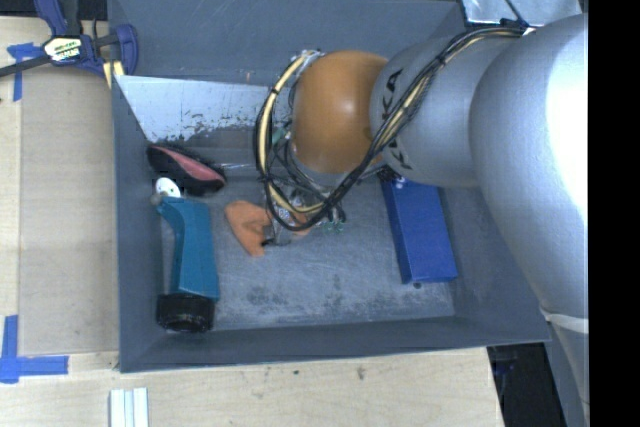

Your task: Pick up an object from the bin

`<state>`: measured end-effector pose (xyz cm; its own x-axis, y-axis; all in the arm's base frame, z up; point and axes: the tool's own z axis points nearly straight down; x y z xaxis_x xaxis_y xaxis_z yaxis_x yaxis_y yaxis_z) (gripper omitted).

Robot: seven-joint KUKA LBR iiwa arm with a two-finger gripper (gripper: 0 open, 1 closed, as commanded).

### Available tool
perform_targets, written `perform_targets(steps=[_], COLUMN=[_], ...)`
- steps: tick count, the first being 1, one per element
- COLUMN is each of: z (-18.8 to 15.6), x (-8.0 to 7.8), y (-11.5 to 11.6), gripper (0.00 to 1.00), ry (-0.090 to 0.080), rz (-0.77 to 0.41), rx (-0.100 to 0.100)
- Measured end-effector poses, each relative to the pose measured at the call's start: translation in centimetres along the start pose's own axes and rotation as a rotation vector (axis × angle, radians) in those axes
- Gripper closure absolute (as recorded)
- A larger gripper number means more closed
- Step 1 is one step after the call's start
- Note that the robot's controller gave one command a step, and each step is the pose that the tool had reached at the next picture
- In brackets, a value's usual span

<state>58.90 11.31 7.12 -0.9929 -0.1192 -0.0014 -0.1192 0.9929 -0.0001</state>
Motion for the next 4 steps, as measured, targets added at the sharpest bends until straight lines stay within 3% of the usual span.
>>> perform_targets(steps=[2, 4], z=[-1.6, -4.7], x=[0.2, 0.0], y=[0.0, 0.0], gripper=[1.00, 1.00], ry=[0.006, -0.003], rz=[0.000, 0.001], rx=[0.000, 0.000])
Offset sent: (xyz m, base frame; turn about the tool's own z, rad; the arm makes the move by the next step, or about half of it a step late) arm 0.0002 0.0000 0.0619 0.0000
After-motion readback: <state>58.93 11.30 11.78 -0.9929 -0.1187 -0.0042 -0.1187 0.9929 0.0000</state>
